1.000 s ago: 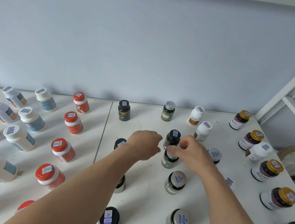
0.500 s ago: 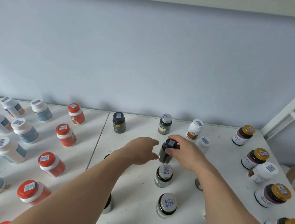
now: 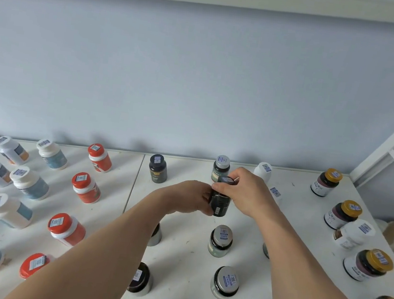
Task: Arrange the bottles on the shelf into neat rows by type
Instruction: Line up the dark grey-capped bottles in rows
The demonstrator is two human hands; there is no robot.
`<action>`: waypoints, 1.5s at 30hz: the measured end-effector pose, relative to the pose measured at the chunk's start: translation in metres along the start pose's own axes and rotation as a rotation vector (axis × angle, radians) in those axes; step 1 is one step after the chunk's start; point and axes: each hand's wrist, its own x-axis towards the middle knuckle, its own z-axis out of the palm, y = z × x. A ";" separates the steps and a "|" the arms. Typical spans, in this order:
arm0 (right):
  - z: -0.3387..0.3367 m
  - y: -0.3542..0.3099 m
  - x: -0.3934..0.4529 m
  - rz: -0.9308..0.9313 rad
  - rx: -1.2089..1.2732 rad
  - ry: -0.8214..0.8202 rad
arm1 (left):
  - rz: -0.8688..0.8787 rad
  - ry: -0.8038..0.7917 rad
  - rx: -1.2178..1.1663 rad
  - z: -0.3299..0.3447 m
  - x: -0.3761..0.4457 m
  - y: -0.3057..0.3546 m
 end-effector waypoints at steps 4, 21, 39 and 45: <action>-0.002 -0.003 -0.003 0.022 0.013 0.016 | -0.001 -0.043 0.009 -0.004 0.001 0.002; 0.004 -0.028 0.000 -0.078 0.025 0.004 | -0.010 0.067 0.368 -0.030 -0.016 -0.005; 0.103 -0.100 0.013 -0.134 -0.029 -0.099 | -0.095 0.366 0.702 -0.089 -0.064 -0.105; 0.138 -0.099 0.014 -0.079 -0.047 -0.093 | -0.086 0.297 0.676 -0.089 -0.062 -0.134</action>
